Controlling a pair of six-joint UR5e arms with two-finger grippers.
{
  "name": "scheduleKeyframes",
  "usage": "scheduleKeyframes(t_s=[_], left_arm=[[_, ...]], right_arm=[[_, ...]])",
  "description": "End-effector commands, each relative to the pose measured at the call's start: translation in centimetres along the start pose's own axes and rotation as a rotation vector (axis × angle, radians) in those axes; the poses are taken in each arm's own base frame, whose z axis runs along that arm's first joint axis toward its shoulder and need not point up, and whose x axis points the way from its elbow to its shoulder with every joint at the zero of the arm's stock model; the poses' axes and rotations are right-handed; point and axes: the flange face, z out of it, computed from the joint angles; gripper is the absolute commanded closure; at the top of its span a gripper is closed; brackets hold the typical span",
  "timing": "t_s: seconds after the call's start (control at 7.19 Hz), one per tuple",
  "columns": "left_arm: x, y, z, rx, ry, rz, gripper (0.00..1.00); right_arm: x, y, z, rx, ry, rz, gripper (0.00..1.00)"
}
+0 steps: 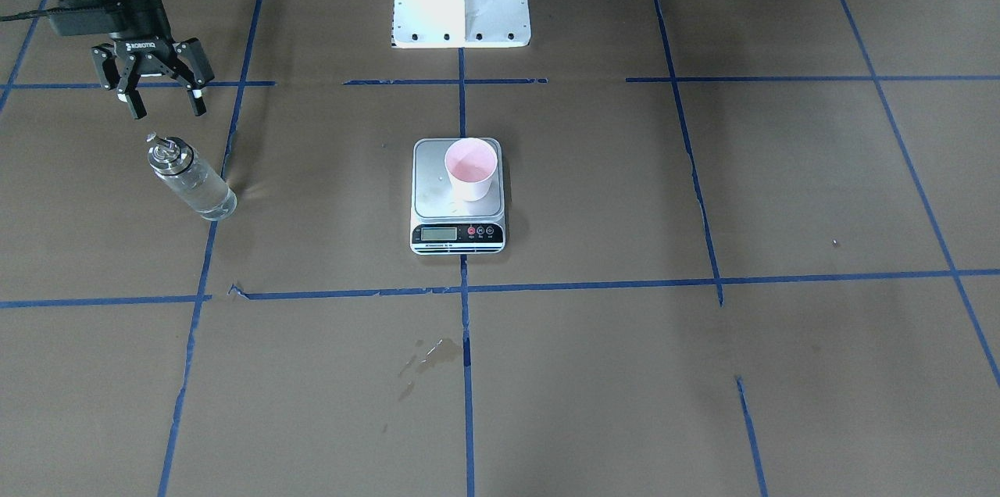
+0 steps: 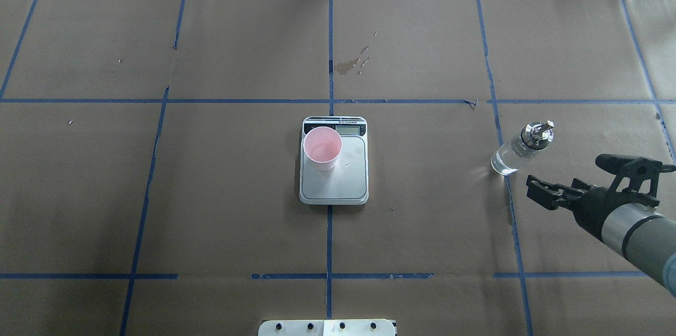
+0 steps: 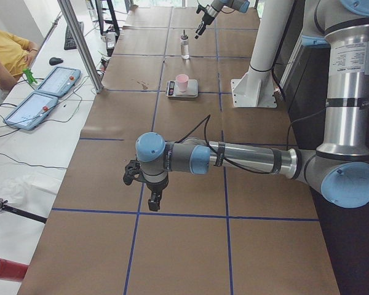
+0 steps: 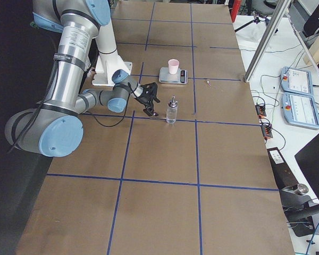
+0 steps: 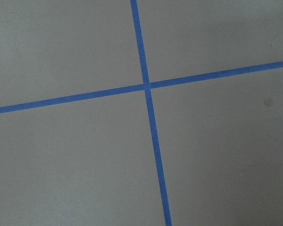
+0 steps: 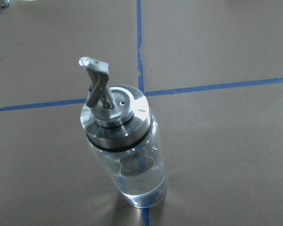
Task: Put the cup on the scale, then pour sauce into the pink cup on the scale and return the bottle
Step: 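Reach the right gripper toward the clear sauce bottle, then grasp the sauce bottle with the right gripper and lift it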
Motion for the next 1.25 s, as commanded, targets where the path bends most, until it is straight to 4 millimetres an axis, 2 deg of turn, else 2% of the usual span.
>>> scheduleKeyframes(t_s=[0.0, 0.14, 0.42, 0.7, 0.97, 1.11], left_arm=[[0.1, -0.1, -0.1, 0.001, 0.000, 0.002, 0.00], [0.0, -0.1, 0.1, -0.002, 0.000, 0.001, 0.00], [-0.1, -0.1, 0.0, -0.002, -0.001, 0.000, 0.00], [-0.2, 0.0, 0.2, -0.004, -0.001, -0.002, 0.00], [-0.3, 0.0, 0.3, -0.006, -0.001, -0.004, 0.00], [-0.3, 0.0, 0.3, -0.005, -0.001, -0.002, 0.00]], right_arm=[[-2.1, 2.4, 4.3, 0.085, 0.005, -0.015, 0.01], [-1.7, 3.1, 5.5, 0.092, 0.025, -0.043, 0.01], [-1.6, 2.9, 5.5, 0.104, 0.029, -0.096, 0.01], [-1.4, 1.9, 5.7, 0.134, 0.039, -0.107, 0.01], [-2.4, 0.3, 6.4, 0.169, 0.038, -0.127, 0.01], [-2.1, -0.2, 6.6, 0.176, 0.045, -0.123, 0.01]])
